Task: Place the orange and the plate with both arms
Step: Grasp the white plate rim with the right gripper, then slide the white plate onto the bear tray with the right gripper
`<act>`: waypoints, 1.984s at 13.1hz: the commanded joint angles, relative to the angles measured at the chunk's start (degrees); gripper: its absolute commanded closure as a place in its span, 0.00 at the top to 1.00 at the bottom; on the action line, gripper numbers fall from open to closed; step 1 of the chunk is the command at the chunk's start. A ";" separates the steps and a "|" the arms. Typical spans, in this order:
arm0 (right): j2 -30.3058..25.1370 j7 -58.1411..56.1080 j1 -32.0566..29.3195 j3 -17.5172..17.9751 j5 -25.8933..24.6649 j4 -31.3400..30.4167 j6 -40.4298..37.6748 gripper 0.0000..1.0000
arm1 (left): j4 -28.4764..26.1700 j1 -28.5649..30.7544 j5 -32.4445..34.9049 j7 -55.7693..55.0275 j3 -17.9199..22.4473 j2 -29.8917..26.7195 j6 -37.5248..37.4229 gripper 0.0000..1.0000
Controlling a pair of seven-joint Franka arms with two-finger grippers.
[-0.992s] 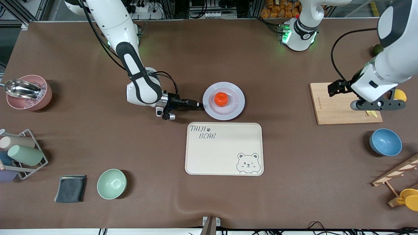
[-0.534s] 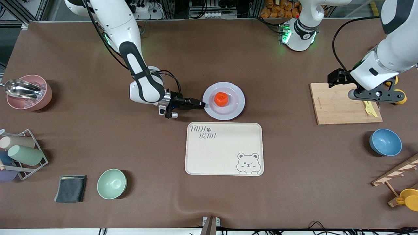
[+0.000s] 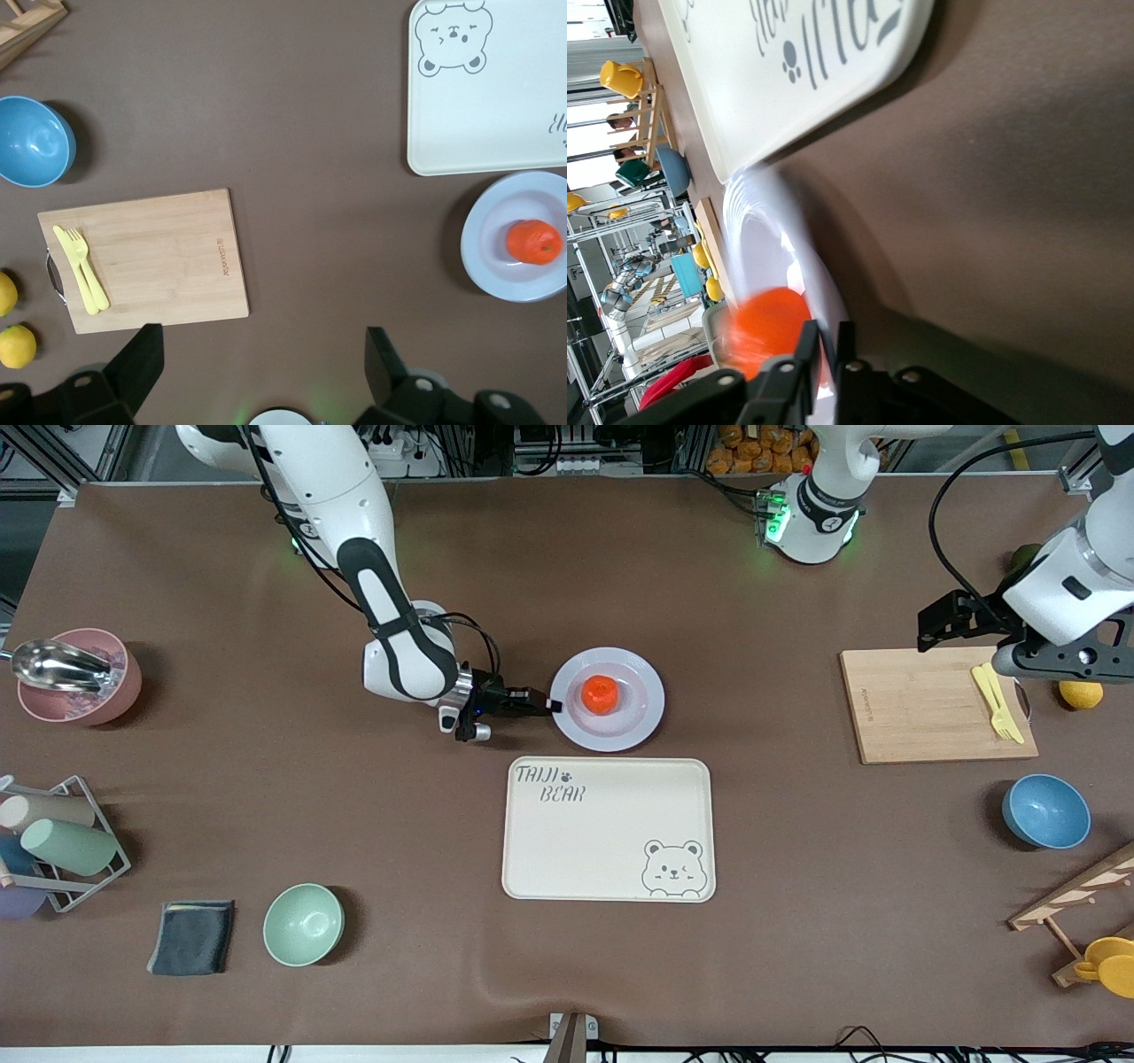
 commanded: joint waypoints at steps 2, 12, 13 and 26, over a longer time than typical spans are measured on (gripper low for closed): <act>-0.87 -0.52 1.10 -0.42 2.14 0.34 0.92 0.00 | 1.19 0.94 -1.72 -1.53 -0.79 0.09 -1.30 1.00; -4.75 0.44 0.92 1.78 15.93 -0.01 0.66 0.00 | 1.54 0.85 -0.41 -0.91 -1.94 0.44 2.12 1.00; -4.66 0.79 0.66 1.78 16.72 0.16 0.66 0.00 | 1.54 0.68 0.38 -0.91 -1.94 0.44 2.82 1.00; 9.22 -1.75 -3.56 0.90 20.78 22.39 9.53 0.00 | 1.19 0.59 1.62 -0.91 -2.02 0.70 3.44 1.00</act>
